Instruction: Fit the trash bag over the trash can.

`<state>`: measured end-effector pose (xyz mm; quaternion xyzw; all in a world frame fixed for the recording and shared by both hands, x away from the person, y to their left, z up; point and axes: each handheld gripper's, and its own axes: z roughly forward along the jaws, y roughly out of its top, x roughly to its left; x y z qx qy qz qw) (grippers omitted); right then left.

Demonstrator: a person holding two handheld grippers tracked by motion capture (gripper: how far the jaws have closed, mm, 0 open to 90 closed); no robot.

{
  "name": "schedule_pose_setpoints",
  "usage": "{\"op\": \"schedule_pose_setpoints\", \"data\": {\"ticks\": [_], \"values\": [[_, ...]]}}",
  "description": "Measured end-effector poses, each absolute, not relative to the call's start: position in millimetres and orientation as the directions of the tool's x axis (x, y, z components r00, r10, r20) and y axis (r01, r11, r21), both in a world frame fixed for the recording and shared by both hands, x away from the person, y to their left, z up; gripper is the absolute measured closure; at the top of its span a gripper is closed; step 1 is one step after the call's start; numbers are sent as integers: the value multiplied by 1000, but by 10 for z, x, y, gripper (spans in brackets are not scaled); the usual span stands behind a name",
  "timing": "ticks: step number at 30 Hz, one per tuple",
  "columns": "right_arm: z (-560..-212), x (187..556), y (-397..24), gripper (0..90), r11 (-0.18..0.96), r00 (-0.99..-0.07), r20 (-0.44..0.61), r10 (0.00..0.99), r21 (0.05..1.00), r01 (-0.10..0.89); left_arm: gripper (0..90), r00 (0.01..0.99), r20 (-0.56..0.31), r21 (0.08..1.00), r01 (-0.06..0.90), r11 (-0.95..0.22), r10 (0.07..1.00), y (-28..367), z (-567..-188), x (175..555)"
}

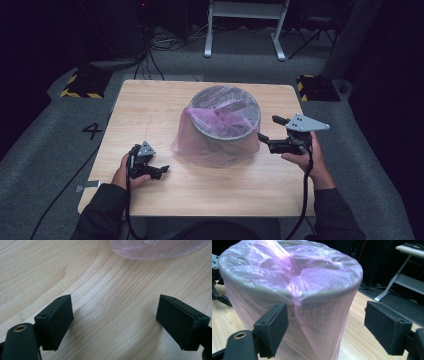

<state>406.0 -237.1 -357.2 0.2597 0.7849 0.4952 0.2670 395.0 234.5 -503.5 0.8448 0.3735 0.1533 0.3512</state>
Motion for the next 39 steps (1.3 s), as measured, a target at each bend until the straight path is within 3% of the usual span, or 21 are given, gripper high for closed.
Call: {"op": "schedule_pose_setpoints", "data": {"ticks": [24, 39], "values": [[-3121, 4410, -1980, 245, 442, -779, -208, 592, 891, 99, 141, 673, -4, 709, 524, -473, 740, 2343, -5036, 3949], [-3090, 4894, -1672, 253, 494, -823, -144, 549, 850, 181, 141, 674, -4, 708, 524, -474, 739, 2344, -5034, 3950]]}}
